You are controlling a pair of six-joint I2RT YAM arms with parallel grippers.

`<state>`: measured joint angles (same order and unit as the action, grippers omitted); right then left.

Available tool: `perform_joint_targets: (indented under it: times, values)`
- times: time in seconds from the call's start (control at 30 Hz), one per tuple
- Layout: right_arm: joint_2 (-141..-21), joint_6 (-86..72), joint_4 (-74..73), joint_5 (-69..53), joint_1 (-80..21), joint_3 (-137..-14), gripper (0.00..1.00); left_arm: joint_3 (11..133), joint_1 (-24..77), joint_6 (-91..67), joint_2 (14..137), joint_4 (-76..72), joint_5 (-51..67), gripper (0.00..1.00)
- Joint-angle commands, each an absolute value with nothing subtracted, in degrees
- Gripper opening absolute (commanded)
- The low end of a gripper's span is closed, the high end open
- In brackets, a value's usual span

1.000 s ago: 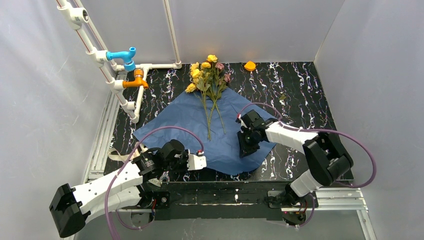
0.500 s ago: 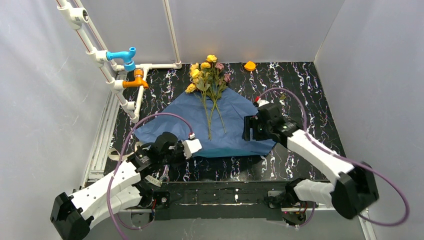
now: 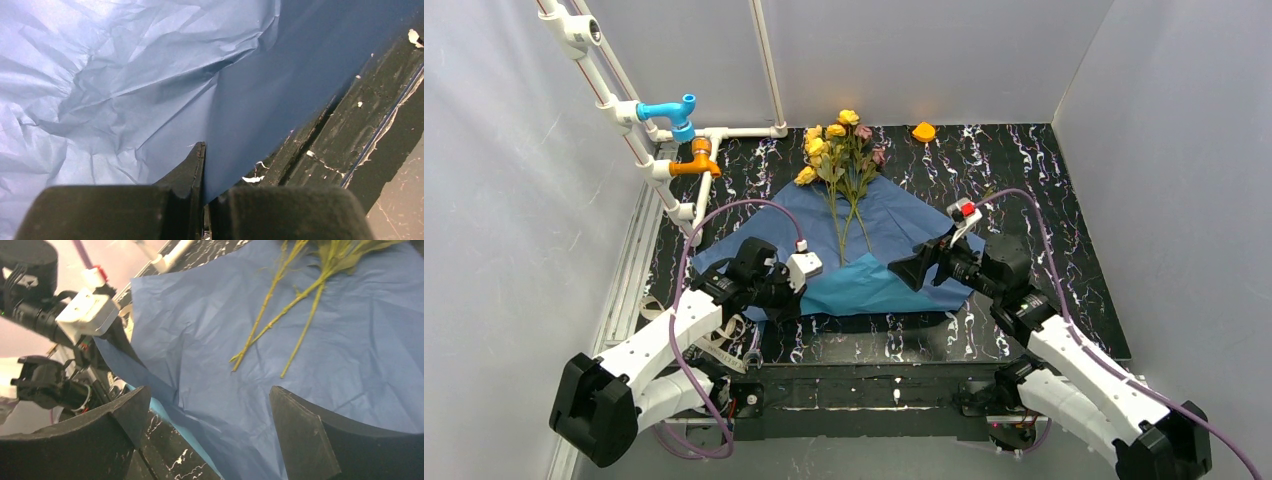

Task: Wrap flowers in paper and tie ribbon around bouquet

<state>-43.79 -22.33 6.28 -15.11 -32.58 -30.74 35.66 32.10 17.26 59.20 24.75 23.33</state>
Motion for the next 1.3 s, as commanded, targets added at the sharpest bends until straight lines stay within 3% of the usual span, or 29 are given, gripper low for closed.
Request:
perform_joint_targets:
  times: [0.0, 0.1, 0.27, 0.43, 0.73, 0.93, 1.07, 1.27]
  values:
    - [-45.74, -22.87, 18.95, -23.69, -32.47, -28.50, 0.98, 38.04, 30.40, 17.01, 59.32, 26.68, 27.61, 0.00]
    - [-47.86, -22.00, 18.86, -26.07, -32.52, -28.70, 0.97, 37.97, 29.94, 16.79, 59.11, 26.58, 27.71, 0.00]
    - [-51.50, -21.54, 19.46, -31.84, -32.51, -28.92, 0.85, 38.02, 29.00, 16.26, 59.35, 26.43, 28.11, 0.00]
    - [-47.21, -24.91, 23.16, -27.61, -32.52, -28.00, 0.98, 38.54, 28.12, 16.27, 60.74, 26.61, 28.85, 0.00]
    - [-46.80, -23.76, 20.08, -31.01, -32.50, -30.92, 0.98, 40.08, 25.83, 15.61, 63.85, 26.15, 32.11, 0.00]
    - [-50.96, -22.98, 20.94, -34.30, -32.50, -27.66, 0.92, 40.29, 25.19, 16.14, 64.47, 26.44, 33.24, 0.00]
    - [-51.24, -22.33, 20.23, -31.10, -32.50, -27.09, 0.98, 40.29, 24.97, 16.08, 64.35, 26.45, 33.57, 0.00]
    - [-49.95, -18.82, 15.54, -25.98, -32.45, -28.80, 0.98, 40.43, 24.87, 16.18, 64.55, 26.54, 33.82, 0.00]
